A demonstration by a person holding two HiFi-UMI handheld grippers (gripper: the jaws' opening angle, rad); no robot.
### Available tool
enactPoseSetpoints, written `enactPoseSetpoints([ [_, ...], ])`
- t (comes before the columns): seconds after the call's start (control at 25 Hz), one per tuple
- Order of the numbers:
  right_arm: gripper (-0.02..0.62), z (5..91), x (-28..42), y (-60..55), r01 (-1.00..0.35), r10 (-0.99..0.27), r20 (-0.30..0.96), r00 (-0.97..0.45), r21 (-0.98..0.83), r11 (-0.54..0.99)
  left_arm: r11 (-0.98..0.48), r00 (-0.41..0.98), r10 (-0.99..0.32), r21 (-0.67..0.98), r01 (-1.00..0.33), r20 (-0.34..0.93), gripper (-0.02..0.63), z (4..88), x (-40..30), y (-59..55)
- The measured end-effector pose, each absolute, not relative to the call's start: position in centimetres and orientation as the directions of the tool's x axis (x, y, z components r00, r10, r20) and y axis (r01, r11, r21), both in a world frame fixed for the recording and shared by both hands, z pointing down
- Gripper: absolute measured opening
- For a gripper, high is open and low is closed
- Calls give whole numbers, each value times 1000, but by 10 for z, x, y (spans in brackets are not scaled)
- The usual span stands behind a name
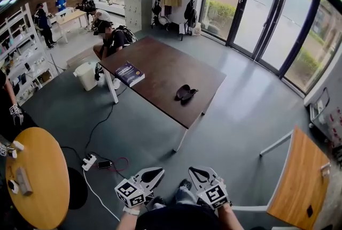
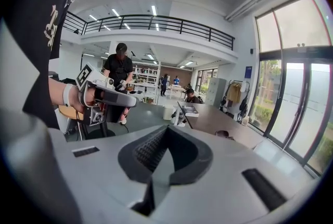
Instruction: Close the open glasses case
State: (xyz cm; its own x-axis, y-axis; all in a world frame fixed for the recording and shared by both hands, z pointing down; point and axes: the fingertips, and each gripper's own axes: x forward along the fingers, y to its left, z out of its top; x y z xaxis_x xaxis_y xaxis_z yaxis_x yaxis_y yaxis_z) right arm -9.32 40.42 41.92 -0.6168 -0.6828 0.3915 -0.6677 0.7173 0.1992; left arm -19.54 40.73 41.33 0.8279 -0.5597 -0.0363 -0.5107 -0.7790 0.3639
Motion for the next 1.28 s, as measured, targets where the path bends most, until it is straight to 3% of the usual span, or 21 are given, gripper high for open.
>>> enactPoseSetpoints([
  [1.28, -12, 415, 31, 248, -734, -731, 327, -600, 138, 665, -819, 867, -497, 312, -482, 36, 6, 401, -68, 262],
])
